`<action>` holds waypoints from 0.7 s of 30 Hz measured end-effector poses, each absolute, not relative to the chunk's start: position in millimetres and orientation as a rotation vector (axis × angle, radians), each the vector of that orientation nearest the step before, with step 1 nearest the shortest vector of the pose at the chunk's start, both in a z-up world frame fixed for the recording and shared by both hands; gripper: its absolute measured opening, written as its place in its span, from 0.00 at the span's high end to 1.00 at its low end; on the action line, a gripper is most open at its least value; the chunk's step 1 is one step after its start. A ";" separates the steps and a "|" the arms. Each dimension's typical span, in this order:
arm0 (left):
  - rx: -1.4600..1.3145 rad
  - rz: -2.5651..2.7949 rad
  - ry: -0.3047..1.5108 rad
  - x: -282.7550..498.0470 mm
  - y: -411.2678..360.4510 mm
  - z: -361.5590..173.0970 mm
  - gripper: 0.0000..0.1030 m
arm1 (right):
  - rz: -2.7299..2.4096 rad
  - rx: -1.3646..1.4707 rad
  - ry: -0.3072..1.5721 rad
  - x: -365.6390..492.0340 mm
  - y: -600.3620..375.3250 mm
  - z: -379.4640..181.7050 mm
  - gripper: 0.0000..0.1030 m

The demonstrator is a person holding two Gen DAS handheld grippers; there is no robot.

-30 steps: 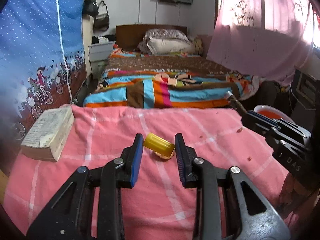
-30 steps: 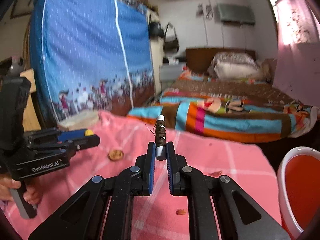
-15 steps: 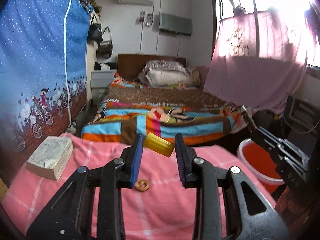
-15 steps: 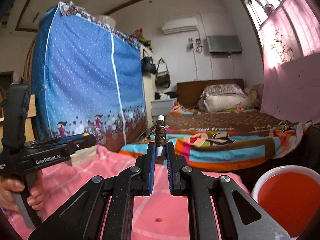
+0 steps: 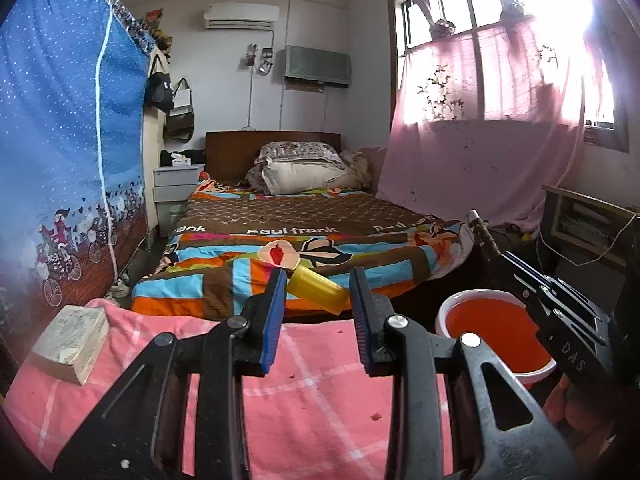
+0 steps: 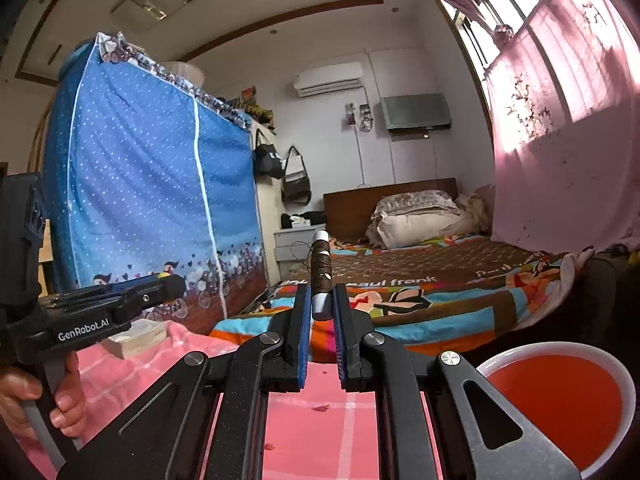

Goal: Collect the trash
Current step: 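Carry the yellow cap and brown tube over the red bucket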

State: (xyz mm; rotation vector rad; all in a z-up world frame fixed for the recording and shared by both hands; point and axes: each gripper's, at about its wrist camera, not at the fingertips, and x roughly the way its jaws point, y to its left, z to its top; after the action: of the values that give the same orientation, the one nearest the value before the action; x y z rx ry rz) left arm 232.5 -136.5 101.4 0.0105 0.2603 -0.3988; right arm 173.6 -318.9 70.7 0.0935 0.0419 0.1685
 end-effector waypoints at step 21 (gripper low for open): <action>0.078 -0.478 0.207 216.2 -180.7 111.6 0.64 | 0.101 0.127 -0.011 152.5 -349.8 76.5 0.91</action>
State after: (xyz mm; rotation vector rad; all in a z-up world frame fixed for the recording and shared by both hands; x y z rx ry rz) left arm 216.2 -180.7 111.6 0.0779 0.2071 -0.4781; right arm 152.5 -349.8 76.5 0.1266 -0.0113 0.1014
